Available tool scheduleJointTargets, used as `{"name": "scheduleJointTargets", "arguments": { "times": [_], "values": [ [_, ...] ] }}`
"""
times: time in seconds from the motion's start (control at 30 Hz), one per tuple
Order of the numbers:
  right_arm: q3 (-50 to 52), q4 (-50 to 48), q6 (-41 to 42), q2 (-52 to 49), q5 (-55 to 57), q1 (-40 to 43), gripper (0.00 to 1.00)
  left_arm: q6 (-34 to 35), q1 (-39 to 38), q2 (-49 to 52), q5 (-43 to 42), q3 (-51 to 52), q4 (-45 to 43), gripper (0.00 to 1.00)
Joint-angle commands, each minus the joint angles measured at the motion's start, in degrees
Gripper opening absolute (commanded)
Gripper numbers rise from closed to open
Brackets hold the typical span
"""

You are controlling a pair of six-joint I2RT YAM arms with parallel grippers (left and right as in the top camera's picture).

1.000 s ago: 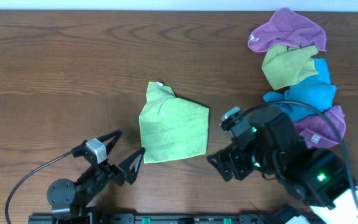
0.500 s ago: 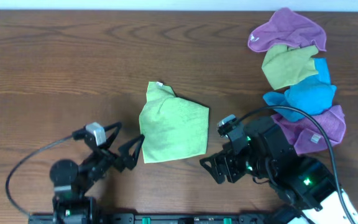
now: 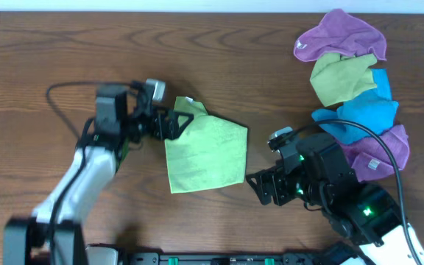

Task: Fold the cloth
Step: 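Reach the left gripper to the green cloth's left corner and grasp it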

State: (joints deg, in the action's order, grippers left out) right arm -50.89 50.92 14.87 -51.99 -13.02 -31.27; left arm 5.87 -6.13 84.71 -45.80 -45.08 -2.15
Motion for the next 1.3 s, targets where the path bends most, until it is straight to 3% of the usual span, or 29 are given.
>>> {"name": "scheduleJointTargets", "arguments": {
  "times": [0.0,0.33,0.63,1.27],
  "values": [
    [0.00,-0.48,0.59,0.35,1.42,1.16,0.86,-6.14,-0.79,7.13,7.30,-8.07,4.96,0.87],
    [0.00,-3.78,0.98,0.15,4.04,5.20,0.88,-13.22,-6.64,21.70,25.38,-22.99,17.38,0.81],
    [0.00,-3.78,0.98,-1.29,4.00,6.08,0.88,-13.62,-7.39,23.34,36.28,-23.34,18.53,0.68],
    [0.00,-4.02,1.42,-1.70,4.00,6.08,0.88,-11.80,-7.32,28.46,29.18,-23.34,14.47,0.61]
  ]
}}
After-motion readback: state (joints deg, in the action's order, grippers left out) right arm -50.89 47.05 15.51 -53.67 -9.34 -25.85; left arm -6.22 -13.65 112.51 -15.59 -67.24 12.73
